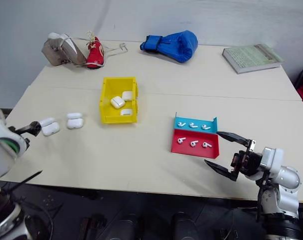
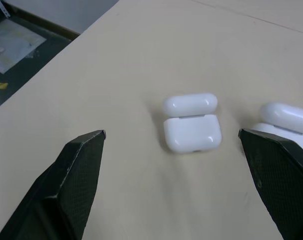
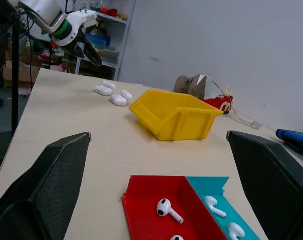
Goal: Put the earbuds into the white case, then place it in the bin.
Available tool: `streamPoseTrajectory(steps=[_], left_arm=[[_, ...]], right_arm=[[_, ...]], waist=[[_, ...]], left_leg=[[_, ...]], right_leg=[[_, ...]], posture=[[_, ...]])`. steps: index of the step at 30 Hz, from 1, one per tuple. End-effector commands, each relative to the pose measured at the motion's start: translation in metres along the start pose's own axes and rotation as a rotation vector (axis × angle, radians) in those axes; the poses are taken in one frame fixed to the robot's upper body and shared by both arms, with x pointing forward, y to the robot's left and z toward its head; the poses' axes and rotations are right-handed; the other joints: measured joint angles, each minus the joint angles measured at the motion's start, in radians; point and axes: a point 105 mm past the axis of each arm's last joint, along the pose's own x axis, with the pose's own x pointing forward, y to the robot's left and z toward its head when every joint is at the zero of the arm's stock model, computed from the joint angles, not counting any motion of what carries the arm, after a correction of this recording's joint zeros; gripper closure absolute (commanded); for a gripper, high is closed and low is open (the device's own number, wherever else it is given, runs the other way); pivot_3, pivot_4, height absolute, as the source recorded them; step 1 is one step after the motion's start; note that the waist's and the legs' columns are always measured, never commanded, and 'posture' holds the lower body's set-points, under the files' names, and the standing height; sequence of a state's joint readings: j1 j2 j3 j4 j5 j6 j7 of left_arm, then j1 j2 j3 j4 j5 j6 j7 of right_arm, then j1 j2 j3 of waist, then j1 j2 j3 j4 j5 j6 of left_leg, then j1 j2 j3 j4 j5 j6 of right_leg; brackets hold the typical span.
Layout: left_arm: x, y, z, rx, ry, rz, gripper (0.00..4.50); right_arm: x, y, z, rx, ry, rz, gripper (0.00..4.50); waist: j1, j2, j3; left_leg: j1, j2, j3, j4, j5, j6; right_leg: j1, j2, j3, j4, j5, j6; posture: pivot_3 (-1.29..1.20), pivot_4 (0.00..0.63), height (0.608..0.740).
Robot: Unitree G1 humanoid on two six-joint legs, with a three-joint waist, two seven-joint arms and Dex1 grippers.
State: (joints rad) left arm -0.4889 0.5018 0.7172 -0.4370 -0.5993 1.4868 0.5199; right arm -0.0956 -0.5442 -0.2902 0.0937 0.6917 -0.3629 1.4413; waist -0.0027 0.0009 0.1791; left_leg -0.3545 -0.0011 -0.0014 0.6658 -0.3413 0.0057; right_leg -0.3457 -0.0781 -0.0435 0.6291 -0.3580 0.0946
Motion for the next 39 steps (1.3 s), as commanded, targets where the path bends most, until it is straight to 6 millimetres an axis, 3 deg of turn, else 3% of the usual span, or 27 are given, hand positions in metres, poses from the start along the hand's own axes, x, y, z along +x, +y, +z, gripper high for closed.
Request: streamPoseTrajectory(steps=[1,8,20,29,39], left_arm=[[0.011,0.001,0.000,-0.012,0.027,0.062,0.02],[0.033,-0.013,-0.014,0.013,0.098,0.061,0.02],[0.062,-0.026,-0.015,0.000,0.099,0.073,0.02],[0.066,-0.039,-0.029,0.000,0.141,0.042,0.02],[0.063,-0.038,-0.037,-0.055,0.140,0.106,0.02]], right_arm=[[0.008,0.002,0.010,-0.031,-0.007,0.006,0.00],[0.019,0.002,0.022,-0.042,0.001,-0.014,0.00],[0.022,-0.003,0.029,-0.066,0.022,-0.037,0.00],[0.019,-0.007,0.030,-0.076,0.033,-0.053,0.00],[0.018,-0.003,0.031,-0.063,0.040,-0.060,0.00]], waist=[[0.002,0.000,0.000],[0.005,0.000,0.000],[0.011,-0.001,0.000],[0.017,-0.001,0.001],[0.026,-0.001,0.000]], left_leg=[[0.000,0.000,0.000,0.000,0.000,0.000],[-0.001,-0.001,-0.002,0.000,0.000,-0.001],[-0.002,-0.001,-0.003,0.001,0.000,-0.001],[-0.002,0.000,-0.004,0.001,0.001,-0.002],[-0.002,-0.001,-0.004,0.001,0.001,-0.002]], right_leg=[[0.000,0.000,0.000,0.000,0.000,0.000],[0.000,0.000,-0.002,0.000,0.000,0.000],[-0.001,0.000,-0.004,0.000,0.000,0.000],[-0.001,0.000,-0.005,0.001,0.000,0.000],[0.000,-0.001,-0.005,0.000,0.000,0.001]], posture=[[0.00,0.150,0.740],[0.00,0.150,0.740],[0.00,0.150,0.740],[0.00,0.150,0.740],[0.00,0.150,0.740]])
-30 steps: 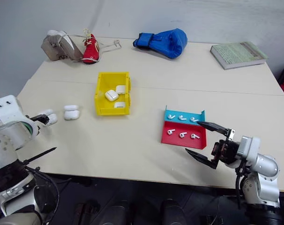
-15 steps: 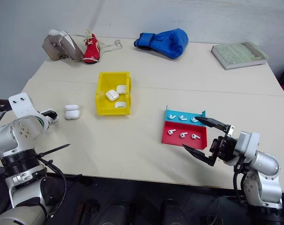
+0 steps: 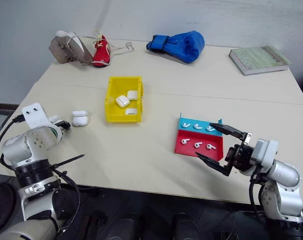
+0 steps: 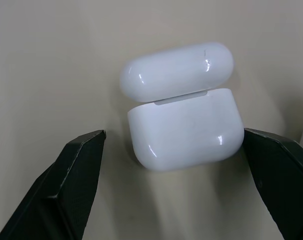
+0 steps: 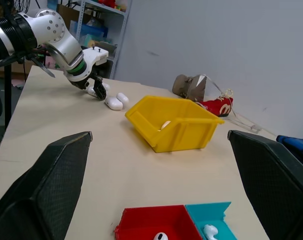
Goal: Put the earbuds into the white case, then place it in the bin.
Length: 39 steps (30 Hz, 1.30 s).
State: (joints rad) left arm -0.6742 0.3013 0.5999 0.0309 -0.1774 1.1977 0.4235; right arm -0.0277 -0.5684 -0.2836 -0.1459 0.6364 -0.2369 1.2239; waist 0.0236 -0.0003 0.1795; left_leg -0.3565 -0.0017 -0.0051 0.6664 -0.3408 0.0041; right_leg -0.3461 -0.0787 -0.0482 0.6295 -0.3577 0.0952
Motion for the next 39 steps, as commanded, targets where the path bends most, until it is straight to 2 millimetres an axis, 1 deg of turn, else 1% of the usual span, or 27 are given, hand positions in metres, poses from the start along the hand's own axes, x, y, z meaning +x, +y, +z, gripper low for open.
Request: streamPoseTrajectory(steps=[1,7,14,18,21,24,27,28,32,34,35,37,39], left_arm=[[-0.001,0.006,0.005,-0.017,-0.022,0.053,0.02],[0.003,0.005,0.007,-0.046,-0.017,0.079,0.02],[0.004,-0.001,0.001,-0.063,-0.005,0.079,0.02],[0.003,-0.008,0.004,-0.063,-0.015,0.067,0.02],[0.003,-0.008,0.006,-0.057,-0.025,0.073,0.02],[0.004,0.000,0.007,-0.057,-0.033,0.086,0.57],[0.005,0.001,0.008,-0.056,-0.036,0.081,1.56],[0.005,0.000,0.008,-0.056,-0.036,0.078,1.74],[0.005,-0.005,0.007,-0.043,-0.039,0.043,1.74],[0.001,-0.005,0.011,-0.039,-0.086,-0.001,1.74],[-0.002,-0.004,0.016,-0.026,-0.127,-0.031,1.74],[-0.015,-0.006,0.028,0.009,-0.231,-0.132,1.74],[-0.028,0.000,0.042,0.085,-0.363,-0.178,1.74]], right_arm=[[-0.001,-0.002,0.012,-0.046,-0.012,0.001,0.00],[0.000,-0.001,0.011,-0.037,-0.011,0.005,0.00],[0.000,-0.002,0.010,-0.031,-0.009,0.005,0.00],[-0.004,-0.002,0.007,-0.025,-0.008,0.000,0.00],[-0.006,-0.001,0.004,-0.022,-0.006,-0.001,0.00],[-0.008,-0.001,0.003,-0.021,-0.005,-0.007,0.00],[-0.008,0.000,0.003,-0.017,-0.003,-0.008,0.00],[-0.008,0.000,0.003,-0.016,-0.002,-0.008,0.00],[-0.007,0.001,0.003,-0.013,-0.001,-0.010,0.00],[-0.008,0.001,0.003,-0.014,0.001,-0.012,0.00],[-0.008,0.001,0.003,-0.015,0.002,-0.016,0.00],[-0.008,0.001,0.003,-0.020,0.006,-0.019,0.00],[-0.009,0.000,0.003,-0.022,0.009,-0.025,0.00]], waist=[[-0.001,0.000,0.000],[-0.001,0.000,0.000],[0.000,0.000,0.000],[0.001,0.000,0.000],[0.001,0.000,0.000],[0.000,0.000,0.000],[-0.003,0.000,0.000],[-0.003,0.000,0.000],[-0.001,0.000,0.000],[0.000,0.000,0.000],[-0.002,0.000,0.000],[-0.003,0.000,0.000],[-0.004,-0.001,0.000]], left_leg=[[0.000,0.000,0.000,0.000,0.000,0.000],[0.000,0.000,0.000,0.000,0.001,-0.002],[0.000,0.000,0.000,0.000,0.001,-0.002],[0.000,0.000,0.000,0.000,0.001,-0.002],[0.000,0.000,0.000,0.000,0.002,-0.002],[0.000,0.000,0.000,0.000,0.002,-0.002],[0.000,0.000,0.000,0.000,0.002,-0.002],[0.000,0.001,0.000,-0.001,0.002,-0.002],[0.000,0.001,0.000,0.000,0.002,-0.002],[0.000,0.001,0.000,0.000,0.002,-0.002],[0.000,0.001,0.000,0.000,0.002,-0.002],[0.000,0.001,0.000,-0.001,0.002,-0.002],[-0.001,0.001,0.000,-0.001,0.002,-0.003]], right_leg=[[0.000,0.000,0.000,0.000,0.000,0.000],[0.000,0.001,0.000,0.000,0.000,0.000],[0.000,0.000,0.000,0.000,0.000,0.000],[0.000,0.000,0.000,0.000,0.000,0.000],[0.000,0.000,0.000,0.000,0.000,0.000],[0.000,0.000,0.000,0.000,0.000,0.000],[0.000,0.001,0.000,0.000,0.000,0.000],[0.000,0.001,0.000,0.000,0.000,0.000],[0.000,0.001,0.000,0.000,0.000,0.000],[0.000,0.001,0.000,0.000,0.000,0.000],[0.000,0.001,0.000,0.000,0.000,0.000],[-0.001,0.001,0.000,0.000,0.000,0.000],[-0.002,0.001,0.000,0.000,0.000,0.000]], posture=[[0.00,0.150,0.740],[0.00,0.150,0.740],[0.00,0.150,0.740],[0.00,0.150,0.740],[0.00,0.150,0.740],[0.00,0.150,0.740],[0.00,0.150,0.740],[0.00,0.150,0.740],[0.00,0.150,0.740],[0.00,0.150,0.740],[0.00,0.150,0.740],[0.00,0.150,0.740],[0.00,0.150,0.740]])
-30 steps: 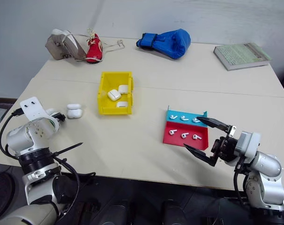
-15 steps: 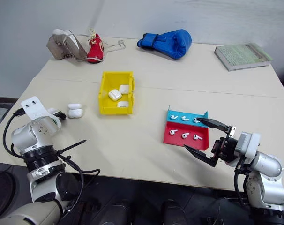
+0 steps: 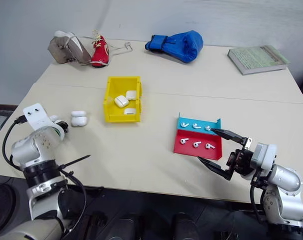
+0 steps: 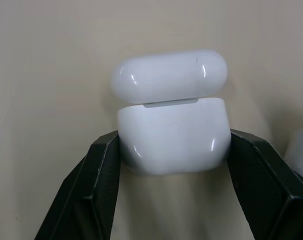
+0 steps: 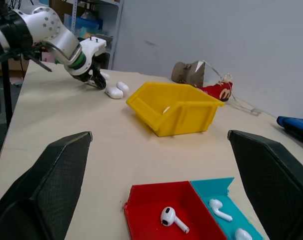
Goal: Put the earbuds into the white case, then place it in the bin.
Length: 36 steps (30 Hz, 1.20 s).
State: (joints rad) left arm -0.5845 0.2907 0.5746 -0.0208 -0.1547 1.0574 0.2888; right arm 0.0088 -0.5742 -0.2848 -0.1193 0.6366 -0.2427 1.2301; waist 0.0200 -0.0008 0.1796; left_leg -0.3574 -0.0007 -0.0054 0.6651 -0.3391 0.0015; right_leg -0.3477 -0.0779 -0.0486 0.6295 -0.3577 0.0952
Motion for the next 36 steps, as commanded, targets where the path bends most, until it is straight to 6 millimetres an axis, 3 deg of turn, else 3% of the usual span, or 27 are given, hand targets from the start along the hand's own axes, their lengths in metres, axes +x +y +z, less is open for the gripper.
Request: streamPoseTrajectory(steps=[1,3,5,8,11,15,18,23,27,30,36], left_arm=[[-0.032,0.002,0.054,0.074,-0.324,-0.157,1.74],[-0.058,0.005,0.072,0.031,-0.469,-0.344,1.74],[-0.099,-0.003,0.087,0.120,-0.636,-0.604,1.74],[-0.139,-0.029,0.073,0.291,-0.644,-0.985,1.74],[-0.157,-0.053,0.059,0.368,-0.586,-1.228,1.74],[-0.188,-0.103,0.043,0.461,-0.631,-1.554,1.74],[-0.221,-0.134,0.035,0.459,-0.727,-1.774,1.74],[-0.241,-0.161,0.024,0.288,-0.704,-1.967,1.74],[-0.251,-0.168,0.009,0.181,-0.643,-2.120,1.74],[-0.252,-0.175,-0.001,0.122,-0.605,-2.180,1.74],[-0.244,-0.188,-0.017,-0.003,-0.619,-2.195,1.74]], right_arm=[[-0.002,-0.004,0.014,-0.061,-0.023,-0.013,0.00],[-0.004,-0.005,0.015,-0.064,-0.015,-0.015,0.00],[-0.006,-0.006,0.017,-0.061,-0.003,-0.015,0.00],[-0.009,-0.008,0.018,-0.042,0.023,-0.015,0.00],[-0.012,-0.006,0.019,-0.023,0.053,0.002,0.00],[-0.031,0.000,0.015,0.031,0.153,0.003,0.00],[-0.060,0.000,0.003,0.115,0.328,-0.091,0.00],[-0.096,0.007,0.009,0.123,0.420,-0.212,0.00],[-0.122,0.022,0.010,0.125,0.506,-0.283,0.00],[-0.146,0.029,0.002,0.129,0.671,-0.342,0.00],[-0.154,0.029,0.001,0.087,0.728,-0.348,0.00]], waist=[[-0.001,0.000,0.000],[-0.001,0.000,0.000],[-0.001,0.000,0.000],[-0.001,0.000,0.000],[0.008,0.002,0.001],[0.007,0.003,0.001],[0.005,0.003,0.001],[-0.002,0.003,0.001],[0.002,0.003,0.001],[0.001,0.004,0.001],[0.001,0.004,0.000]], left_leg=[[-0.001,0.000,0.000,0.000,0.000,0.000],[-0.002,0.000,0.000,0.001,0.000,0.000],[-0.002,0.001,0.000,0.001,0.000,0.000],[-0.002,0.001,0.000,0.001,0.000,0.000],[0.000,0.000,-0.003,0.001,0.000,0.000],[0.001,-0.001,-0.007,0.001,0.000,0.001],[0.000,-0.002,-0.006,-0.001,0.000,0.002],[-0.002,-0.002,-0.004,-0.001,-0.001,0.003],[-0.001,-0.001,-0.004,0.000,0.000,0.003],[0.001,-0.001,-0.003,0.000,0.001,0.003],[0.002,-0.001,-0.001,0.000,0.001,0.003]], right_leg=[[-0.001,0.000,0.000,0.000,0.000,0.000],[-0.001,0.000,0.000,0.000,0.000,0.000],[-0.001,0.000,0.000,-0.002,0.000,0.000],[-0.001,-0.001,0.000,-0.003,0.000,-0.001],[0.004,-0.002,-0.001,-0.006,-0.001,-0.002],[0.007,-0.001,-0.001,-0.008,-0.001,-0.002],[0.007,-0.001,-0.001,-0.007,-0.001,-0.001],[0.006,0.000,-0.001,-0.007,0.000,-0.001],[0.007,0.001,-0.001,-0.008,0.000,-0.001],[0.008,0.001,0.000,-0.009,0.000,-0.001],[0.008,0.001,0.003,-0.010,-0.001,-0.001]], posture=[[0.00,0.150,0.740],[0.00,0.150,0.740],[0.00,0.150,0.740],[0.00,0.150,0.740],[0.00,0.150,0.740],[0.00,0.150,0.740],[0.00,0.150,0.740],[0.00,0.150,0.740],[0.00,0.150,0.740],[0.00,0.150,0.740],[0.00,0.150,0.740]])
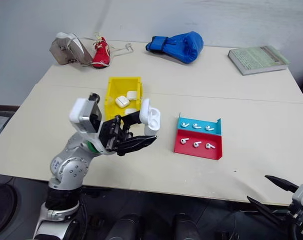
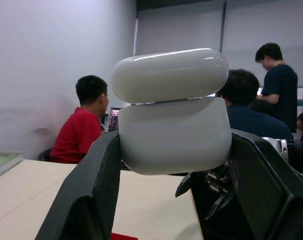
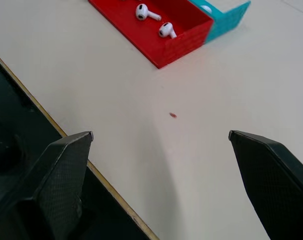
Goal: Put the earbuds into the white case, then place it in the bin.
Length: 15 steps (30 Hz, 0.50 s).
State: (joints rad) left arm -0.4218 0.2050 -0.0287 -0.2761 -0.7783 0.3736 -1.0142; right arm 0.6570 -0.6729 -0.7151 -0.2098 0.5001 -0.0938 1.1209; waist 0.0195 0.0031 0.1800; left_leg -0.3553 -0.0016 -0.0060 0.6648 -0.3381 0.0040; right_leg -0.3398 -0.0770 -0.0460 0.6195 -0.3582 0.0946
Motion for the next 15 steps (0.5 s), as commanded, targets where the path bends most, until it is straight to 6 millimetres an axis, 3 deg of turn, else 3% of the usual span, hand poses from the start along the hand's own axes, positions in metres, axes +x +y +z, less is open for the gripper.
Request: streamPoseTrajectory(steps=[1,3,7,11,15], left_arm=[[0.003,0.000,-0.006,0.037,-0.074,-0.001,1.74],[0.003,0.000,-0.012,0.040,-0.089,0.003,1.74],[-0.005,-0.006,-0.011,0.040,-0.175,-0.009,1.74],[-0.012,-0.012,-0.027,0.091,-0.117,-0.032,1.74],[-0.018,-0.015,-0.034,0.119,-0.112,-0.032,1.74]], right_arm=[[-0.001,-0.010,0.006,-0.065,0.031,-0.030,0.00],[0.004,-0.013,0.012,-0.074,0.024,-0.029,0.00],[0.033,-0.010,0.047,-0.110,-0.030,0.087,0.00],[0.068,0.003,0.082,-0.105,0.051,0.284,0.00],[0.087,0.007,0.101,-0.170,0.164,0.341,0.00]], waist=[[0.002,0.000,0.000],[0.002,0.000,0.000],[-0.005,0.002,0.000],[-0.005,0.003,-0.001],[0.008,0.003,-0.001]], left_leg=[[0.000,0.000,0.000,0.000,0.000,0.000],[0.000,0.000,0.000,0.000,0.000,0.000],[0.000,0.000,0.002,0.000,0.000,0.000],[0.000,0.001,0.001,0.001,0.001,0.000],[-0.001,0.001,-0.003,0.001,0.001,0.000]], right_leg=[[0.000,0.000,0.000,0.000,0.000,0.000],[0.000,0.000,0.000,0.000,0.000,0.000],[-0.001,0.000,0.001,0.000,0.000,0.000],[-0.001,0.000,0.000,0.001,0.000,0.000],[-0.001,0.000,-0.002,0.001,0.000,0.000]], posture=[[0.00,0.150,0.740],[0.00,0.150,0.740],[0.00,0.150,0.740],[0.00,0.150,0.740],[0.00,0.150,0.740]])
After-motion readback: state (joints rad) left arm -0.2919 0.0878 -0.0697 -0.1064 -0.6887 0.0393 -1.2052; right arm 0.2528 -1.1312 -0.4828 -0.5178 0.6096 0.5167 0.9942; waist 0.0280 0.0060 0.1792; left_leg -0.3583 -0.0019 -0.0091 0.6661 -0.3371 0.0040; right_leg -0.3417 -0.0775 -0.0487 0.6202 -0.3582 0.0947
